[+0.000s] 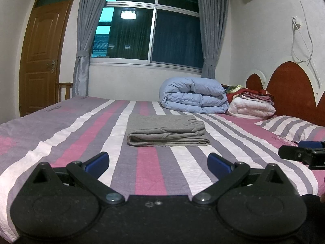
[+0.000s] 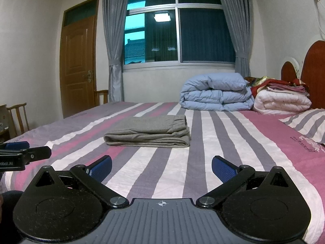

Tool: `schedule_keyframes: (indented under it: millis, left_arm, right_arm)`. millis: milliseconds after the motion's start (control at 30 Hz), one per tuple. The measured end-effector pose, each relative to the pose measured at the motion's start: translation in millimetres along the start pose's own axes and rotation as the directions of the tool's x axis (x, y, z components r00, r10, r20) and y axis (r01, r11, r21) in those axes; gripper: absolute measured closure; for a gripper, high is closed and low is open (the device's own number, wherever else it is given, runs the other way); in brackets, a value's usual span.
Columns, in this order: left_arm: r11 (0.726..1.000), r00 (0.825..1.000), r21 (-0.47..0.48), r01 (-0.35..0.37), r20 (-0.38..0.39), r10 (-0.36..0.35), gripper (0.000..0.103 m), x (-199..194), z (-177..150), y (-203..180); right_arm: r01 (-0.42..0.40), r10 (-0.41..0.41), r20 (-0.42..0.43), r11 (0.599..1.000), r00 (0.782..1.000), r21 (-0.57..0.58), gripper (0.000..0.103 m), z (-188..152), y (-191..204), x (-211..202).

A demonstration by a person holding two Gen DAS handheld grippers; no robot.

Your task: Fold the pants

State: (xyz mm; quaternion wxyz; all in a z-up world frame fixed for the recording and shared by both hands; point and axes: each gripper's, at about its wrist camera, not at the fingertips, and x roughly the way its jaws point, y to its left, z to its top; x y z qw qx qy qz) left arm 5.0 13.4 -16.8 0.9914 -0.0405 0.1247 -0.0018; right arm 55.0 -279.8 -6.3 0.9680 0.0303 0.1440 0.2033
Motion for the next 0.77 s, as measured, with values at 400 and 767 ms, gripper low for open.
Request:
schedule_keyframes:
  millis: [400,767]
  left_arm:
    - [1.000,1.000,-0.015,0.026,0.009,-0.025,0.006,-0.2,0.2,5.5]
    - [0.999,0.999,0.006,0.045,0.008,-0.045,0.006,2.3,-0.8,8.4]
  right_arm:
    - [-0.001,0.001,-0.001,1.000,1.000,0.001,0.000,-0.1,-0.2,-0.6]
    - [-0.001,0.001,-0.003,1.000,1.000,0.001,0.000,-0.2,0.9,-1.9]
